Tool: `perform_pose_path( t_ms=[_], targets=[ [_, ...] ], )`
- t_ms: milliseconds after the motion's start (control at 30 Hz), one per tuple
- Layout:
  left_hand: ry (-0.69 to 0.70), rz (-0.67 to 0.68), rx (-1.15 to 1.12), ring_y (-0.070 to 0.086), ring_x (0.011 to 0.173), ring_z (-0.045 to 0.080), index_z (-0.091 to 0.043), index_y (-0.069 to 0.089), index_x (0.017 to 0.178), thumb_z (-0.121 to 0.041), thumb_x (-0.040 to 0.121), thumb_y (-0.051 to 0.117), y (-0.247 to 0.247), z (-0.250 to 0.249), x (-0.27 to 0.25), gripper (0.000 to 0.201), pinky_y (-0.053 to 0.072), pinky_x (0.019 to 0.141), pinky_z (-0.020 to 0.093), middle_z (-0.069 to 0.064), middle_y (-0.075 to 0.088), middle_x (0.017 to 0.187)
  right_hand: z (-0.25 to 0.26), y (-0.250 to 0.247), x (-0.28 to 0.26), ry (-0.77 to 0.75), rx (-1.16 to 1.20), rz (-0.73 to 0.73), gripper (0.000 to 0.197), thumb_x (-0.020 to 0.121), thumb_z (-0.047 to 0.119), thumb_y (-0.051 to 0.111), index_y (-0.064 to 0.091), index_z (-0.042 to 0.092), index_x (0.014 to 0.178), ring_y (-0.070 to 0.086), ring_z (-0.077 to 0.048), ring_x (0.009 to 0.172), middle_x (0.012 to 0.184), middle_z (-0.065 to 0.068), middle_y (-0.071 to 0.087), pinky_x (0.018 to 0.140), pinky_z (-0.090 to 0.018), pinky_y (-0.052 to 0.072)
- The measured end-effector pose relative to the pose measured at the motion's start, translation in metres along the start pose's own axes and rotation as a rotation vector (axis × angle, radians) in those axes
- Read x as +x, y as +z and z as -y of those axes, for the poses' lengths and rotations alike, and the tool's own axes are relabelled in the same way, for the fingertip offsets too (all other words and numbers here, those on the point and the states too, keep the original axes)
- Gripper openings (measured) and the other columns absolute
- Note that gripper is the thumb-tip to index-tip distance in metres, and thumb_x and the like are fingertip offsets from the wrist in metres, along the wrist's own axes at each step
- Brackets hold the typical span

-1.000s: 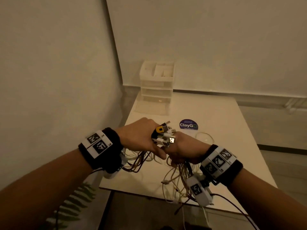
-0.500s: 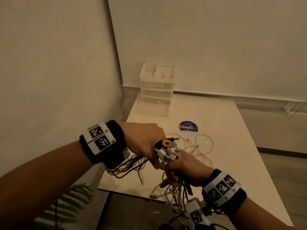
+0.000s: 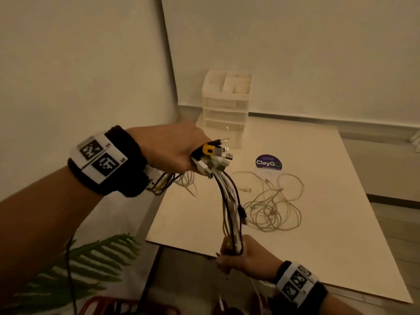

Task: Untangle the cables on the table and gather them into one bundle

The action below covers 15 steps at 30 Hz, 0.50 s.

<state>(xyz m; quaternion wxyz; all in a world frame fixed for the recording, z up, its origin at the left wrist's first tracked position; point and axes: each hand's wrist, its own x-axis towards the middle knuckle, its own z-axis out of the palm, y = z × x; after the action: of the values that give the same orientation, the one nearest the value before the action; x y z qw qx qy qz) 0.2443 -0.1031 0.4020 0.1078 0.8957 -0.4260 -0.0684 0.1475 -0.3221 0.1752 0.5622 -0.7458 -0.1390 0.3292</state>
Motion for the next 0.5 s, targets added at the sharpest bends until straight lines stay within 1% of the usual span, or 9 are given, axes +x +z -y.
perform_pose_path(
  t_ms=[67,133,167,233,300,367,400,467,500],
  targets=[
    [-0.007,-0.059,0.016,0.046,0.051,0.012,-0.03,0.044,0.061,-0.039,0.082,0.057,-0.011,0.0,-0.008,0.026,0.032,0.047,0.019,-0.007,0.045,0.052,-0.028,0.005,-0.001,0.05,-0.061,0.015,0.03,0.08,0.038,0.075,0.062,0.015,0.065,0.068,-0.023,0.07,0.068,-0.007,0.068,0.074,-0.036,0.057],
    [-0.028,-0.103,0.033,0.048,0.054,0.013,-0.023,0.047,0.063,-0.039,0.078,0.052,-0.02,0.003,-0.018,0.023,0.035,0.047,0.022,-0.007,0.047,0.054,-0.058,0.004,-0.007,0.136,-0.094,0.015,0.035,0.078,0.046,0.074,0.059,0.022,0.058,0.069,-0.02,0.068,0.065,-0.003,0.067,0.07,-0.032,0.056],
    [-0.037,-0.105,0.053,0.049,0.053,0.014,-0.021,0.047,0.064,-0.041,0.075,0.048,-0.022,0.004,-0.022,0.023,0.036,0.046,0.025,-0.006,0.048,0.054,-0.07,0.003,-0.011,0.167,-0.09,0.017,0.037,0.078,0.048,0.073,0.058,0.023,0.056,0.069,-0.018,0.067,0.064,0.0,0.067,0.07,-0.032,0.055],
    [-0.067,-0.096,0.084,0.047,0.05,0.016,-0.021,0.047,0.062,-0.041,0.07,0.044,-0.017,0.005,-0.025,0.022,0.04,0.046,0.033,-0.004,0.048,0.053,-0.086,-0.002,-0.013,0.171,-0.111,-0.009,0.04,0.075,0.06,0.071,0.065,0.024,0.058,0.067,-0.016,0.068,0.065,0.003,0.07,0.073,-0.034,0.055],
    [-0.108,-0.078,0.057,0.048,0.051,0.016,-0.026,0.043,0.06,-0.033,0.07,0.05,-0.011,0.006,-0.025,0.014,0.038,0.045,0.031,-0.005,0.045,0.05,-0.097,-0.006,-0.008,0.159,-0.14,-0.026,0.048,0.07,0.069,0.068,0.07,0.022,0.06,0.066,-0.012,0.065,0.064,0.004,0.071,0.072,-0.029,0.054],
    [-0.128,-0.07,0.058,0.05,0.055,0.015,-0.027,0.042,0.06,-0.02,0.073,0.06,-0.009,0.007,-0.024,0.023,0.034,0.044,0.026,-0.006,0.045,0.05,-0.107,-0.008,-0.001,0.169,-0.208,-0.063,0.048,0.073,0.064,0.067,0.065,0.02,0.054,0.062,-0.008,0.057,0.056,0.005,0.066,0.069,-0.027,0.052],
    [-0.132,-0.068,0.053,0.049,0.055,0.013,-0.027,0.042,0.06,-0.019,0.073,0.06,-0.009,0.006,-0.025,0.024,0.033,0.044,0.023,-0.007,0.044,0.05,-0.11,-0.007,0.0,0.184,-0.252,-0.1,0.048,0.076,0.061,0.067,0.059,0.021,0.049,0.057,-0.007,0.052,0.052,0.006,0.061,0.066,-0.028,0.05],
    [-0.132,-0.071,0.024,0.048,0.053,0.01,-0.029,0.041,0.059,-0.027,0.067,0.052,-0.008,0.0,-0.025,0.014,0.034,0.044,0.02,-0.008,0.043,0.049,-0.112,-0.006,-0.001,0.213,-0.308,-0.123,0.051,0.079,0.055,0.068,0.049,0.023,0.044,0.049,-0.004,0.046,0.048,0.007,0.052,0.06,-0.026,0.044],
    [-0.125,-0.063,0.004,0.049,0.053,0.009,-0.031,0.041,0.059,-0.031,0.066,0.05,-0.007,-0.003,-0.026,0.011,0.036,0.045,0.019,-0.008,0.044,0.049,-0.113,-0.005,-0.004,0.222,-0.32,-0.098,0.05,0.08,0.052,0.069,0.049,0.024,0.044,0.049,-0.002,0.046,0.05,0.007,0.053,0.059,-0.023,0.043]
  ],
)
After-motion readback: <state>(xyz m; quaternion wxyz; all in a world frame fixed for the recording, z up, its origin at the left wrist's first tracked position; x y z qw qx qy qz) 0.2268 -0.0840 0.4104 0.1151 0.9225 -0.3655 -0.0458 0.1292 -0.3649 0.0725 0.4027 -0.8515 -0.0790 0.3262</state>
